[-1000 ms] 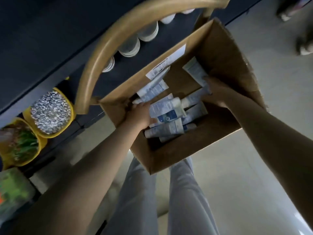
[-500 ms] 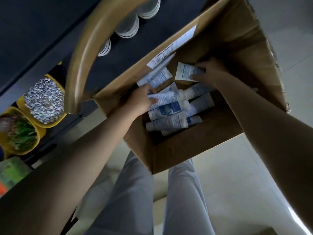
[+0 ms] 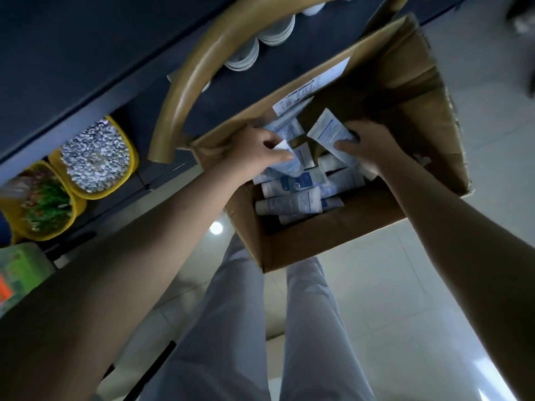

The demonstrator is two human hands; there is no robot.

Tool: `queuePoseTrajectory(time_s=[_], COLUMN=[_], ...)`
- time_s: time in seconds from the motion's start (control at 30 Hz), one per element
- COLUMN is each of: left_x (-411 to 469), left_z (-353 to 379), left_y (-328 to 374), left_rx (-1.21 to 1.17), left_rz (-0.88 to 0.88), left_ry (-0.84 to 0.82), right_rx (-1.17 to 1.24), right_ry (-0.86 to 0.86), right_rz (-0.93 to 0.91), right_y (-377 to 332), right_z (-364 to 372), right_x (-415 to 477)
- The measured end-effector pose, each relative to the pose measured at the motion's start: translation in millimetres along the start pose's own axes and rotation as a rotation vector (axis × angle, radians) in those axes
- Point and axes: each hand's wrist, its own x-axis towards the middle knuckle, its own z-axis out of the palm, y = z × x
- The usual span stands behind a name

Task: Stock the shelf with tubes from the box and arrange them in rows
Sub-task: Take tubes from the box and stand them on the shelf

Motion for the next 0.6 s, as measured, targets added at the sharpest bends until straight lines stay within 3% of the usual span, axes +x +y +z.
queuePoseTrajectory(time_s=[0.23, 0.6], left_x=[-113, -303], left_z=[-34, -160], left_y=[58, 163], left_rx=[0.110, 0.080], left_rz=[0.123, 0.396], left_ry=[0.142, 0.462], right_rx=[0.651, 0.594], right_ry=[0.012, 0.149], right_rz=[-0.047, -0.535], right_y=[-40, -214], right_z=[-74, -201], right_x=[-125, -265])
